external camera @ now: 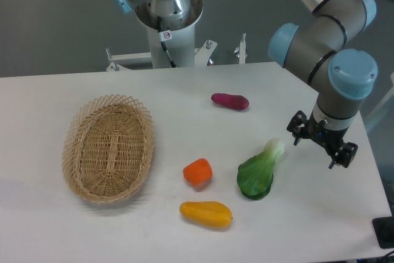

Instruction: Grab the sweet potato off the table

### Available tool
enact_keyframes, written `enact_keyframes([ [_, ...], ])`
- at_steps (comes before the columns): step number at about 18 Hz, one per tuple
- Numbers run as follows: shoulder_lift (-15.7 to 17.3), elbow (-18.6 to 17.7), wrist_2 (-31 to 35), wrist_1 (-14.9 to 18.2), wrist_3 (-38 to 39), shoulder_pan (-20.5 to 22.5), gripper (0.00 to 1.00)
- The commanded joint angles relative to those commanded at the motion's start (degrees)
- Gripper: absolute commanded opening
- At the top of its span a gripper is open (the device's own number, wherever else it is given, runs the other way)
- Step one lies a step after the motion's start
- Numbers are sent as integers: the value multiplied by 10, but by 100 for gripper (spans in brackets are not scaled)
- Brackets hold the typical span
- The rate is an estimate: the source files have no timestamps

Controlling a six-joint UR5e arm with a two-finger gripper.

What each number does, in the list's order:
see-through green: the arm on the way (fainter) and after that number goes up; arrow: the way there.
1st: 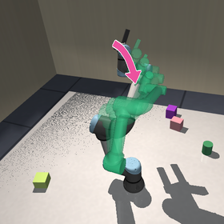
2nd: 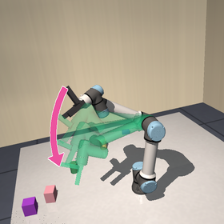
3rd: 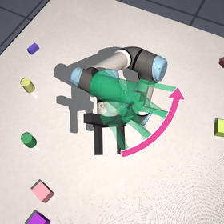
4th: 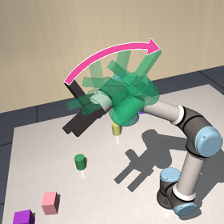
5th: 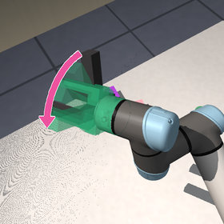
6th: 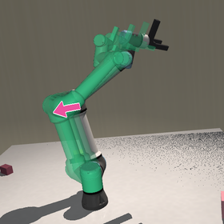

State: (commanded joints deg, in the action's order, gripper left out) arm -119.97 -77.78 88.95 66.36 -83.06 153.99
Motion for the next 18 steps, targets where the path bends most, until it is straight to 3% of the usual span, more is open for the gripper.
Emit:
enact_keyframes([
  [9, -1, 0, -2, 3, 9, -2, 100],
  [11, 0, 0, -4, 23, 10, -4, 100],
  [18, 21, -54, -5, 31, 68, -59, 100],
])
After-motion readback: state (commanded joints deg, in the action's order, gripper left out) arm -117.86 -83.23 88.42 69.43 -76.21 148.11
